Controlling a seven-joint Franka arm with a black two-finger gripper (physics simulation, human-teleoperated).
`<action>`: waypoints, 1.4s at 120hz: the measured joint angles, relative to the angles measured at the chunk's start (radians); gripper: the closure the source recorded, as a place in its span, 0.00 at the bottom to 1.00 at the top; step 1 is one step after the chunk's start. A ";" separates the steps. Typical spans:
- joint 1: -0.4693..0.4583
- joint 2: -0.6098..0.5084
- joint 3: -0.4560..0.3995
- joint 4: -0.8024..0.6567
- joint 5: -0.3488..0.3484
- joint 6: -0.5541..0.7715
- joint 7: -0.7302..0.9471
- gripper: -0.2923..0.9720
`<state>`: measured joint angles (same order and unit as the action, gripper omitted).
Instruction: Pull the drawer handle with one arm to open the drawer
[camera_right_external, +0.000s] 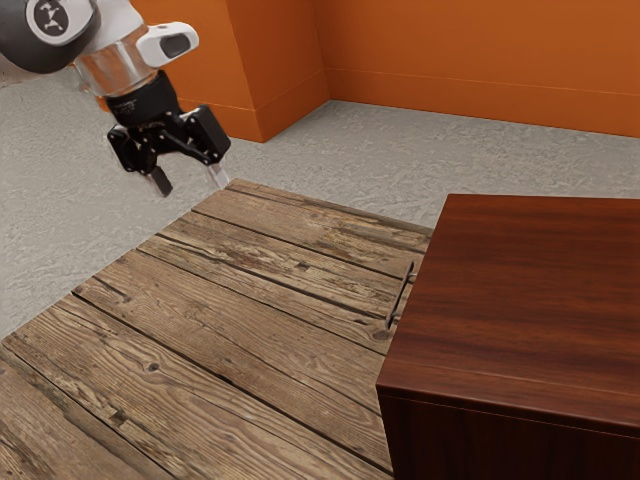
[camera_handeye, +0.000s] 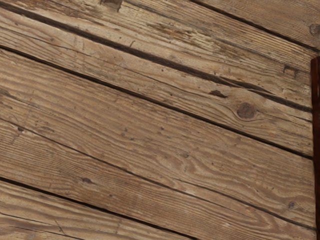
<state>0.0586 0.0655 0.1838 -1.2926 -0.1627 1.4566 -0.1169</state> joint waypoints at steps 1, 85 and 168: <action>-0.004 0.004 0.000 0.000 -0.005 0.002 -0.004 0.23; -0.141 -0.028 -0.007 -0.280 -0.246 0.265 -0.208 0.23; -0.195 0.017 -0.014 -0.368 -0.291 0.457 -0.231 0.23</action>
<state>-0.1361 0.0830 0.1700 -1.6610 -0.4532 1.9134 -0.3476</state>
